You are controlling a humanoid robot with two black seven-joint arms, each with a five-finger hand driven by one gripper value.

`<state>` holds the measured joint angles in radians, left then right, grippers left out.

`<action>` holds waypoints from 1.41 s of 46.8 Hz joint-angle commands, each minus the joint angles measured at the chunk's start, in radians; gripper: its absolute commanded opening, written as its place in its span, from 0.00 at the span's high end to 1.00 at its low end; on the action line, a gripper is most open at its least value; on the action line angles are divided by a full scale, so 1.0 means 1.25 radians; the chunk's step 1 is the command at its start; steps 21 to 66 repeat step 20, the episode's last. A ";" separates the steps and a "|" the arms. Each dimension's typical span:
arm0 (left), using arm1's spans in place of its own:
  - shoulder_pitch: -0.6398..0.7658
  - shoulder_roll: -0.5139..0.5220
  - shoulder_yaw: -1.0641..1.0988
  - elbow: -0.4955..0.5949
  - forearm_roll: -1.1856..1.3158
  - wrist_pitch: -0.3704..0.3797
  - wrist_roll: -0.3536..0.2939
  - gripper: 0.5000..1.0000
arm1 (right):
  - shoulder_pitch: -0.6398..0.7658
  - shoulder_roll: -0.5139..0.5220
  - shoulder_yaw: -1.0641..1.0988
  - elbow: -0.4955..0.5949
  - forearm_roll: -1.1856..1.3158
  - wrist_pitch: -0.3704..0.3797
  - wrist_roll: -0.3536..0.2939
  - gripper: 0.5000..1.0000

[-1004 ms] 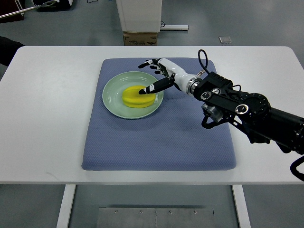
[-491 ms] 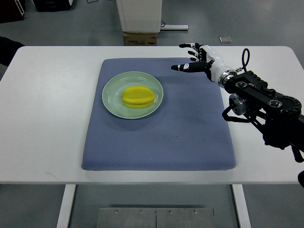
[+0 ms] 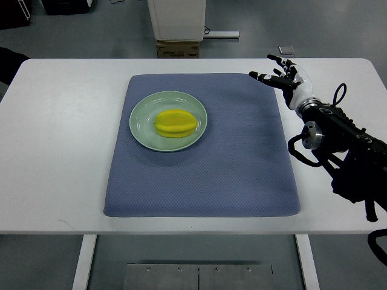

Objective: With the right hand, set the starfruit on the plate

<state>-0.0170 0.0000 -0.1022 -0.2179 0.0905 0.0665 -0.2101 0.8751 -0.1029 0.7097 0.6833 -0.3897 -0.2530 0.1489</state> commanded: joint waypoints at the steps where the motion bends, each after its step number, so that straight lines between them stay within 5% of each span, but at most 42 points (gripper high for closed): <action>1: 0.000 0.000 0.001 0.000 0.000 0.000 0.000 0.00 | -0.004 0.005 0.014 -0.012 0.000 0.000 0.000 0.00; 66: 0.000 0.000 0.000 0.000 0.000 0.000 0.000 0.00 | -0.014 0.011 0.016 -0.016 -0.001 -0.001 0.002 0.00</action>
